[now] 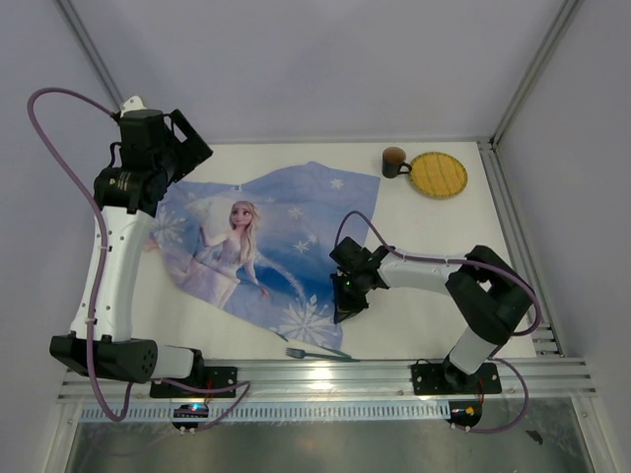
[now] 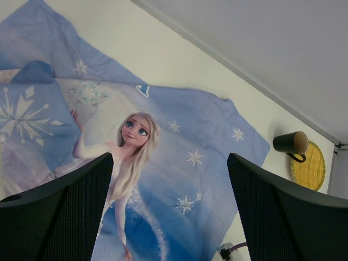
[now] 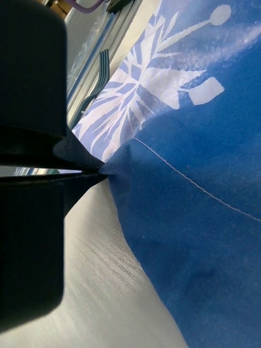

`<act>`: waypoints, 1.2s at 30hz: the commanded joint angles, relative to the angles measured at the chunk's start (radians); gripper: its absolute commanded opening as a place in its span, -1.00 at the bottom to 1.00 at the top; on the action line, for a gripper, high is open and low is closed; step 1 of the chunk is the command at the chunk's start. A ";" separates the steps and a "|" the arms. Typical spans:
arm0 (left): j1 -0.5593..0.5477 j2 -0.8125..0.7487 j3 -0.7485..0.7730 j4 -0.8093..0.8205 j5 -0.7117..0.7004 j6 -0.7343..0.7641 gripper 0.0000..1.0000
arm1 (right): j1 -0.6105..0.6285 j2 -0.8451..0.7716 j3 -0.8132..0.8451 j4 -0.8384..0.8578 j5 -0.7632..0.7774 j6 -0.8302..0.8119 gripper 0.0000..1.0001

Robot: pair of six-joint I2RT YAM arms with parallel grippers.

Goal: Set the dinner table for one person

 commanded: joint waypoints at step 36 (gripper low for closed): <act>-0.001 -0.011 0.005 0.037 0.009 0.009 0.77 | -0.112 0.047 0.164 -0.184 0.255 -0.046 -0.94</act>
